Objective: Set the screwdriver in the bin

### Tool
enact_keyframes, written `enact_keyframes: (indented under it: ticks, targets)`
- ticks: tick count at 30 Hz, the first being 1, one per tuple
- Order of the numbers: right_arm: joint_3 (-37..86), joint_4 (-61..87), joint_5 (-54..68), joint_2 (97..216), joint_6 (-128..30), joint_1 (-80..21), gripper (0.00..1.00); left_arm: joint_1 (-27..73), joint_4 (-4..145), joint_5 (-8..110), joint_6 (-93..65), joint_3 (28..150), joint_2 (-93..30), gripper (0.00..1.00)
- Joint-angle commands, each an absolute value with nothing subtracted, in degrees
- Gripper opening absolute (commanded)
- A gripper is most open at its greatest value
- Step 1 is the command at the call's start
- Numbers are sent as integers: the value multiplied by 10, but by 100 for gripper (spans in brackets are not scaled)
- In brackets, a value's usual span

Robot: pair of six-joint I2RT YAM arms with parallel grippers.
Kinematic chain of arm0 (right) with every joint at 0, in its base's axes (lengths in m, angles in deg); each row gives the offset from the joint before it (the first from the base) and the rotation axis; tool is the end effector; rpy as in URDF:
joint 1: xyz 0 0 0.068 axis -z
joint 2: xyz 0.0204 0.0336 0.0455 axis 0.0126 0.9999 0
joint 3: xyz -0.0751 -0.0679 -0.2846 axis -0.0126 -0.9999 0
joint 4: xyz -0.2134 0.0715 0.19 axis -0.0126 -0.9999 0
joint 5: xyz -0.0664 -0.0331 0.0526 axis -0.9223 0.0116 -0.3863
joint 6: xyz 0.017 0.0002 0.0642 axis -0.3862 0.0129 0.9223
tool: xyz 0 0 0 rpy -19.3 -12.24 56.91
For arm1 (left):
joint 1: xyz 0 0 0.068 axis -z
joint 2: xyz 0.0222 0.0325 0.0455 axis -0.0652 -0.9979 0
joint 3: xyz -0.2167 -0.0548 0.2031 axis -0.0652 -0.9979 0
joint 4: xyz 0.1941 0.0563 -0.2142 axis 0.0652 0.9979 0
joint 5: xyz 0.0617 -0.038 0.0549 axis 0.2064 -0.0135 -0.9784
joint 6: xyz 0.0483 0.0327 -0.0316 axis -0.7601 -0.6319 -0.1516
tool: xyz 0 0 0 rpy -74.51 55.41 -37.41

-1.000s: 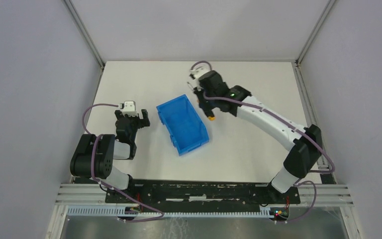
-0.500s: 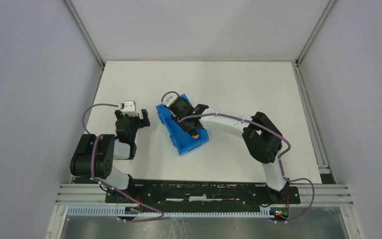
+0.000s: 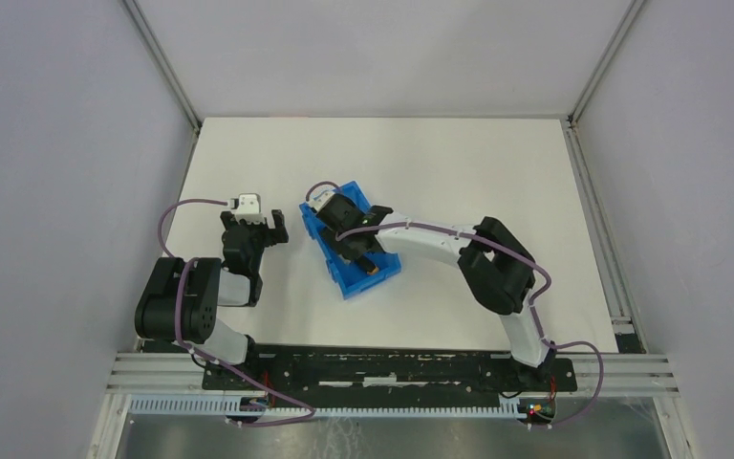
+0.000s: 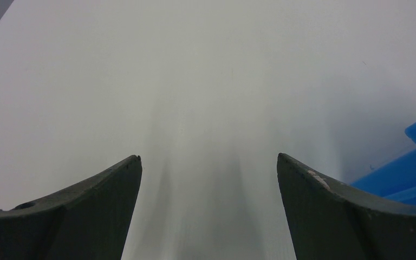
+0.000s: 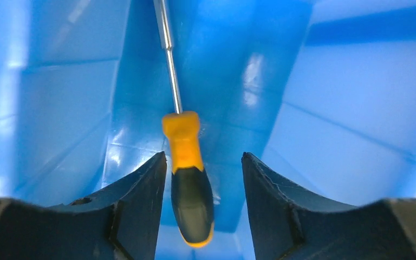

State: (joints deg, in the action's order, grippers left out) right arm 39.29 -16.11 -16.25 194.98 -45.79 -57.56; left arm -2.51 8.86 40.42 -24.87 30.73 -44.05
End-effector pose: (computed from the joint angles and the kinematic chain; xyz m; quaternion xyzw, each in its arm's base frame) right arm 0.2872 0.4131 0.1774 -0.3470 0.8901 0.0345 0.2934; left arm 0.2685 -0.0035 0.1326 -0.0091 0.7673 0.0063 0.6412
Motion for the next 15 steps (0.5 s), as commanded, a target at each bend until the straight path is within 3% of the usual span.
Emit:
enact_keyframes:
  ticks: [1, 3, 7, 15]
  targets:
    - [447, -166, -199, 1827, -458, -585, 61, -28, 62, 407, -239, 313, -443, 100]
    - [444, -162, -215, 1778, -467, -585, 67, -28, 62, 407, -239, 313, -442, 100]
    - [401, -158, -292, 1673, -482, -579, 98, -28, 62, 407, -239, 313, -442, 100]
    - [72, -13, -471, 1411, -474, -525, 98, -28, 62, 407, -239, 313, -442, 100]
